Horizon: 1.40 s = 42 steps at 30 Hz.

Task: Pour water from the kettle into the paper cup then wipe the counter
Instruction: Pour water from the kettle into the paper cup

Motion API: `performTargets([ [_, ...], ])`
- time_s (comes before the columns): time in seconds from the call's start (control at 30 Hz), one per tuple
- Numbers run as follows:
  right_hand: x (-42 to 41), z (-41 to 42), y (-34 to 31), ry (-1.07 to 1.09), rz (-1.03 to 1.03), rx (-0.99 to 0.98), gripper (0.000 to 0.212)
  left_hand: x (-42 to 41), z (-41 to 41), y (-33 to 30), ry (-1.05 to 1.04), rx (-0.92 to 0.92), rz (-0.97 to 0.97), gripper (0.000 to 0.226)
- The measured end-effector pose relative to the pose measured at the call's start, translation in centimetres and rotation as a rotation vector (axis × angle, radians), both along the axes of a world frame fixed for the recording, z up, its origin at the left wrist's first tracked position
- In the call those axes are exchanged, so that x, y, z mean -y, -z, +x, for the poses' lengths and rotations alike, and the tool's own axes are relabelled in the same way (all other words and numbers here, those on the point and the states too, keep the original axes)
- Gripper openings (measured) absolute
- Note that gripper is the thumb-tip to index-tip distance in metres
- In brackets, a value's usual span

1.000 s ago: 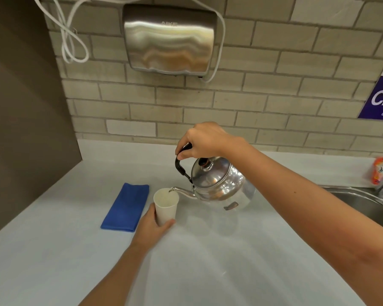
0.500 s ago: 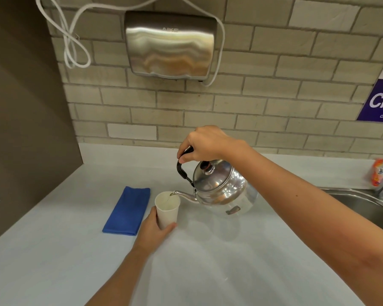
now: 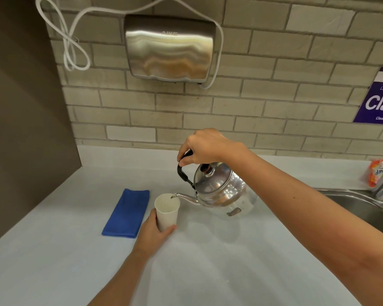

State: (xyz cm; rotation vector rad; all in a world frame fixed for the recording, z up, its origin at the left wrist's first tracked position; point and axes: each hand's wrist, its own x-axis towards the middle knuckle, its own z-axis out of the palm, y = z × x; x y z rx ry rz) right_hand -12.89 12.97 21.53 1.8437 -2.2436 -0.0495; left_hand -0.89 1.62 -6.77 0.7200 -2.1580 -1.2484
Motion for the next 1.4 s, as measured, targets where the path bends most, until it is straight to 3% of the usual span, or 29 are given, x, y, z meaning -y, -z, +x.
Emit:
performTargets([
  [1.4,0.75,0.75,-0.46,-0.022,0.035,-0.053,0.021,0.03,0.12,-0.14,0.009,-0.046,0.025,0.073],
])
